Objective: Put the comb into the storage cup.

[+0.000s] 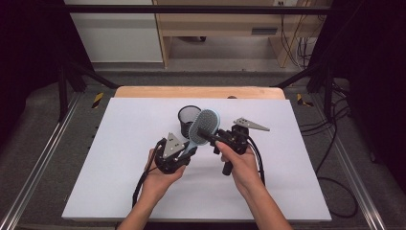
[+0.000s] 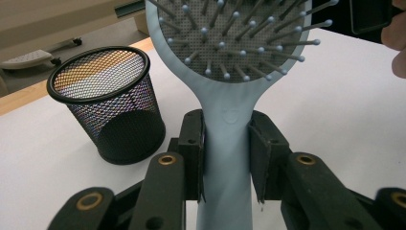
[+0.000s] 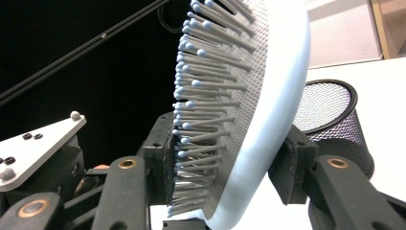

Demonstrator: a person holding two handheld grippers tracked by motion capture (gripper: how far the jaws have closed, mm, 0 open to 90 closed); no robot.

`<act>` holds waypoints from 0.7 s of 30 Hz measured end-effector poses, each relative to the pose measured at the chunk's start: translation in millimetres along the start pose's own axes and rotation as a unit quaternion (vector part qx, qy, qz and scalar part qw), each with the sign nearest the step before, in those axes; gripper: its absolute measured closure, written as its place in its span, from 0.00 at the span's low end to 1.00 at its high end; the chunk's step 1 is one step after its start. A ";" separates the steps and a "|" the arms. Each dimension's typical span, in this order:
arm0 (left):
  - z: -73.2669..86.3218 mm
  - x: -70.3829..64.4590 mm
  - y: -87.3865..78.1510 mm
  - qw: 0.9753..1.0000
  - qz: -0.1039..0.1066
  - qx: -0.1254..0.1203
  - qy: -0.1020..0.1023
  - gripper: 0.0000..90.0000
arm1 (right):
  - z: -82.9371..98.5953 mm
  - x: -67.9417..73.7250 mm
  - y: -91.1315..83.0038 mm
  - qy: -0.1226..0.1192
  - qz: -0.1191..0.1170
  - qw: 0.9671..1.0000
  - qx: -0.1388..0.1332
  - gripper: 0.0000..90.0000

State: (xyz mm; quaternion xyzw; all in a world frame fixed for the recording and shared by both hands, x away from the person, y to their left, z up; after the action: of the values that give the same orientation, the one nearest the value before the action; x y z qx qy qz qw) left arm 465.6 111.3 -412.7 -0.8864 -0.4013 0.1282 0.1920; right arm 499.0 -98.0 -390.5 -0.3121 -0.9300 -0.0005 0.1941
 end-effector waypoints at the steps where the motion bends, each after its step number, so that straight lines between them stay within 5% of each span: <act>1: 0.2 0.0 0.2 1.000 0.000 0.000 0.000 0.77 | -0.1 0.8 -0.1 -0.003 0.001 1.000 0.001 0.57; 9: -0.2 2.1 -1.3 1.000 -0.004 -0.014 -0.002 0.76 | -5.4 11.1 0.2 -0.027 0.004 1.000 0.000 0.60; 18: 4.4 4.0 -20.2 0.999 0.003 -0.042 -0.001 0.50 | -15.6 8.8 -6.4 -0.029 0.029 0.999 -0.017 0.60; 21: 8.8 10.6 -30.2 0.999 -0.007 -0.050 -0.017 0.39 | -17.9 4.9 -9.4 -0.026 0.038 0.999 -0.022 0.60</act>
State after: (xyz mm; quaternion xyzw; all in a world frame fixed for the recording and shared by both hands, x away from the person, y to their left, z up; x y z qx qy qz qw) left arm 449.0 139.7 -407.9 -0.8898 -0.4164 0.1214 0.1418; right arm 496.5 -104.9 -371.0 -0.3514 -0.9220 -0.0056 0.1625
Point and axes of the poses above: each handheld gripper's, and its own axes: y roughly forward along the jaws, z roughly out of its underside, x roughly to its left, the point moved 1 cm from there along y, roughly forward along the jaws, and after that the axes turned 10 degrees about -y, right-handed, at the moved point
